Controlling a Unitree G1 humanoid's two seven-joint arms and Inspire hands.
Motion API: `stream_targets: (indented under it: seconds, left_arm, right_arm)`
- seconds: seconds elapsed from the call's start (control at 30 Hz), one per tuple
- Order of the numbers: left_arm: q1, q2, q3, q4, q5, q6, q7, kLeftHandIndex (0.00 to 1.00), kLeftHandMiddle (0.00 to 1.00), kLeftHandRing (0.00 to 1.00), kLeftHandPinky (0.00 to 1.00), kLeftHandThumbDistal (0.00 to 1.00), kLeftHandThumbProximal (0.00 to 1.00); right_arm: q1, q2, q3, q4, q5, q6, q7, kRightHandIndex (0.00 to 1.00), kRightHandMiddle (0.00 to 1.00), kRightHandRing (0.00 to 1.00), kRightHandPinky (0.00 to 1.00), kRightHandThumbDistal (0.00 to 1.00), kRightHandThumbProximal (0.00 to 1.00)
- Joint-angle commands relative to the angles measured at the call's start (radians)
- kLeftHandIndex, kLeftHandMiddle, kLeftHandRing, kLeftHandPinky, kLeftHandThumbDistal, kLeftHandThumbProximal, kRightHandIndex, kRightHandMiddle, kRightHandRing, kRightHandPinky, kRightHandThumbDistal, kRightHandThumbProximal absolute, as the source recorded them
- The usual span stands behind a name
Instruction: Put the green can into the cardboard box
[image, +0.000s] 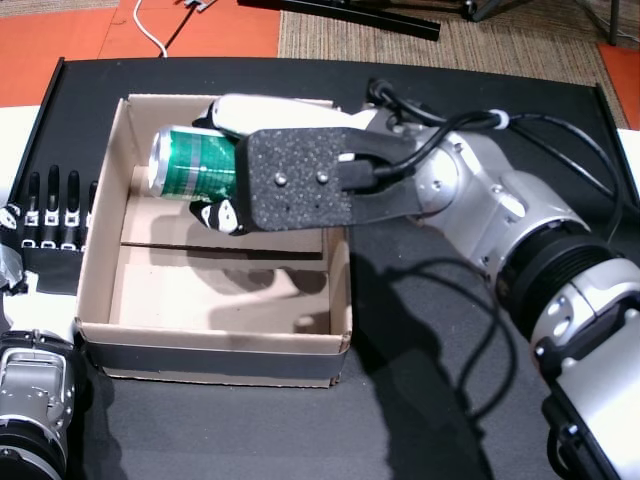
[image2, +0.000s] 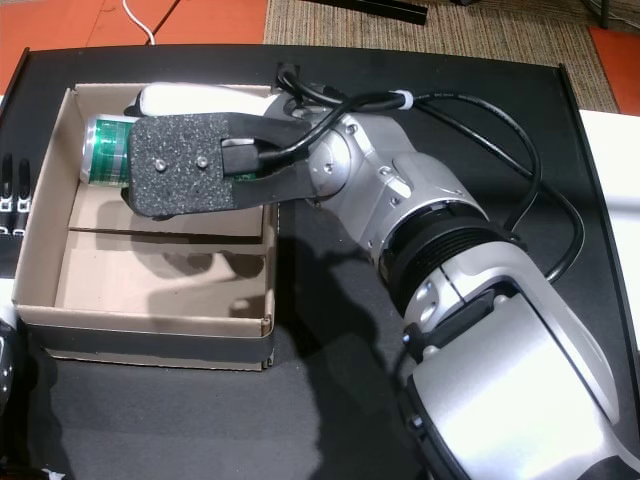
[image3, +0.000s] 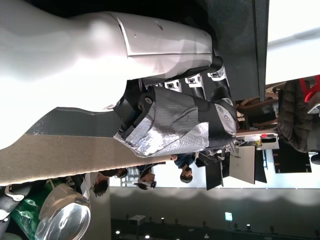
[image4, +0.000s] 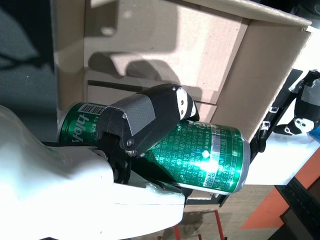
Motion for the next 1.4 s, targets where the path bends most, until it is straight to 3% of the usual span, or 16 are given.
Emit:
stream_targets:
  seconds: [0.0, 0.1, 0.2, 0.4, 0.57, 0.7, 0.8, 0.83, 0.9, 0.97, 1.0, 1.1, 1.17, 1.23, 1.37]
  left_arm:
    - [0.051, -0.038, -0.003, 0.035, 0.006, 0.009, 0.037, 0.52, 0.52, 0.64, 0.74, 0.0, 0.56]
    - [0.049, -0.041, -0.001, 0.035, 0.004, 0.005, 0.043, 0.52, 0.51, 0.62, 0.75, 0.0, 0.56]
    - [0.051, -0.042, 0.002, 0.036, 0.002, 0.004, 0.038, 0.52, 0.52, 0.62, 0.76, 0.0, 0.51]
    - [0.044, -0.047, 0.002, 0.034, 0.003, 0.0, 0.056, 0.53, 0.51, 0.6, 0.75, 0.0, 0.53]
    - [0.044, -0.052, -0.003, 0.033, 0.007, -0.004, 0.046, 0.52, 0.51, 0.63, 0.78, 0.0, 0.55]
    - [0.045, -0.05, 0.001, 0.035, 0.002, -0.001, 0.043, 0.52, 0.51, 0.62, 0.76, 0.0, 0.53]
    - [0.044, -0.05, -0.001, 0.034, 0.005, 0.0, 0.048, 0.51, 0.51, 0.61, 0.74, 0.0, 0.54]
    - [0.044, -0.049, -0.002, 0.034, 0.006, 0.0, 0.049, 0.51, 0.51, 0.61, 0.74, 0.0, 0.55]
    - [0.044, -0.048, -0.006, 0.034, 0.009, 0.0, 0.048, 0.51, 0.51, 0.61, 0.72, 0.0, 0.55]
    - [0.044, -0.049, -0.008, 0.034, 0.011, -0.004, 0.05, 0.51, 0.51, 0.61, 0.73, 0.0, 0.55]
    - [0.043, -0.049, -0.007, 0.034, 0.01, -0.005, 0.052, 0.51, 0.51, 0.61, 0.73, 0.0, 0.55]
    - [0.041, -0.049, -0.011, 0.034, 0.012, -0.008, 0.054, 0.51, 0.51, 0.62, 0.76, 0.0, 0.56]
    - [0.039, -0.051, -0.012, 0.034, 0.013, -0.011, 0.062, 0.51, 0.52, 0.62, 0.78, 0.0, 0.56]
    - [0.039, -0.051, -0.01, 0.034, 0.01, -0.009, 0.057, 0.51, 0.52, 0.62, 0.77, 0.0, 0.56]
    - [0.036, -0.052, -0.003, 0.034, 0.003, -0.01, 0.069, 0.5, 0.52, 0.61, 0.75, 0.0, 0.53]
  right_arm:
    - [-0.016, 0.02, -0.002, -0.001, 0.001, -0.01, -0.012, 0.33, 0.5, 0.56, 0.45, 0.14, 0.0]
    - [-0.018, 0.037, 0.021, 0.001, -0.02, 0.01, -0.018, 0.37, 0.52, 0.55, 0.46, 0.1, 0.0]
    - [-0.012, 0.048, 0.034, 0.004, -0.037, 0.029, -0.018, 0.38, 0.5, 0.51, 0.39, 0.18, 0.0]
    - [-0.009, 0.059, 0.06, 0.009, -0.056, 0.085, 0.041, 0.46, 0.55, 0.54, 0.39, 0.22, 0.0]
    - [-0.003, 0.062, 0.057, 0.008, -0.057, 0.096, 0.06, 0.42, 0.5, 0.49, 0.38, 0.22, 0.0]
    - [-0.008, 0.065, 0.077, 0.012, -0.078, 0.124, 0.09, 0.5, 0.54, 0.49, 0.38, 0.2, 0.0]
    - [-0.016, 0.063, 0.086, 0.013, -0.082, 0.15, 0.121, 0.65, 0.61, 0.52, 0.36, 0.24, 0.0]
    - [-0.019, 0.061, 0.085, 0.013, -0.08, 0.155, 0.133, 0.65, 0.61, 0.53, 0.36, 0.23, 0.0]
    - [-0.024, 0.057, 0.086, 0.012, -0.081, 0.157, 0.15, 0.55, 0.51, 0.47, 0.36, 0.23, 0.08]
    - [-0.028, 0.053, 0.084, 0.011, -0.08, 0.153, 0.155, 0.43, 0.41, 0.44, 0.49, 0.26, 0.19]
    - [-0.028, 0.051, 0.077, 0.01, -0.073, 0.152, 0.156, 0.46, 0.44, 0.47, 0.57, 0.3, 0.21]
    - [-0.026, 0.042, 0.067, 0.008, -0.063, 0.129, 0.165, 0.79, 0.75, 0.78, 0.86, 0.44, 0.4]
    - [-0.026, 0.038, 0.061, 0.008, -0.058, 0.121, 0.173, 0.88, 0.89, 0.94, 0.97, 0.58, 0.49]
    - [-0.025, 0.035, 0.054, 0.007, -0.051, 0.111, 0.172, 0.91, 0.98, 1.0, 1.0, 0.72, 0.55]
    - [-0.022, 0.035, 0.03, 0.005, -0.032, 0.101, 0.163, 0.91, 1.0, 1.0, 1.0, 0.8, 0.53]
